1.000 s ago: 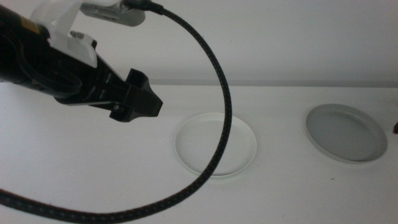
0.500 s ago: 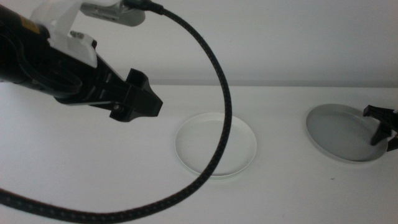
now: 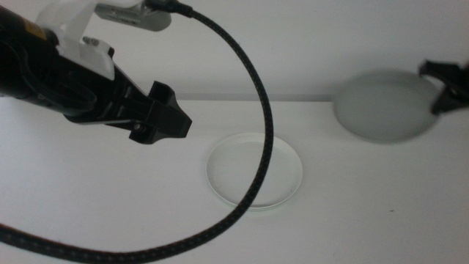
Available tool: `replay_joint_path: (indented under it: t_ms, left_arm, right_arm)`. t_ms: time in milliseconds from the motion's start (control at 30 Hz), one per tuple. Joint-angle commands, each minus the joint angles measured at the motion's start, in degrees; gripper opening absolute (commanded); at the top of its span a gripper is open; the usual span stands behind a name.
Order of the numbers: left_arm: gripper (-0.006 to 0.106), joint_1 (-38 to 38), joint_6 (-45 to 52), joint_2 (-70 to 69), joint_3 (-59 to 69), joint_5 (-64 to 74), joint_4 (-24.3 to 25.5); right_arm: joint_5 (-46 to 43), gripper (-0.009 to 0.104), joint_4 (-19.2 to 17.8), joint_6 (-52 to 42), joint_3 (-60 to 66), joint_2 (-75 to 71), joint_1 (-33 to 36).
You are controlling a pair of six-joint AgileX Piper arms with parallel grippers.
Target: Stack the three bowls on top of each other.
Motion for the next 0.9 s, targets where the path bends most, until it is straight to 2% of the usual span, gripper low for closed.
replay_joint_path:
  t_ms: [0, 133, 200, 300, 433, 867]
  left_arm:
    - [0.094, -0.46, -0.32, -0.24, -0.33, 0.45, -0.45]
    - [0.094, -0.46, -0.32, -0.24, -0.33, 0.45, -0.45]
    - [0.094, -0.46, -0.32, -0.24, -0.33, 0.45, -0.45]
    - [0.094, -0.46, -0.32, -0.24, -0.33, 0.45, -0.45]
    - [0.094, -0.46, -0.32, -0.24, -0.33, 0.45, -0.45]
    - [0.094, -0.46, -0.32, -0.24, -0.33, 0.45, -0.45]
  right_arm:
    - [3.75, -0.002, 1.62, -0.18, -3.75, -0.38, 4.57]
    - [3.43, -0.002, 1.91, 0.27, -5.84, 0.17, 12.92]
    - [3.06, -0.002, 3.50, 0.40, -5.98, 1.42, 16.77]
    - [1.96, -0.002, 5.24, 0.91, -6.59, 3.71, 21.61]
    - [-0.99, -0.002, 5.27, 1.87, -6.71, 6.34, 26.54]
    - [-2.09, -0.002, 5.83, 2.39, -6.93, 13.34, 28.93]
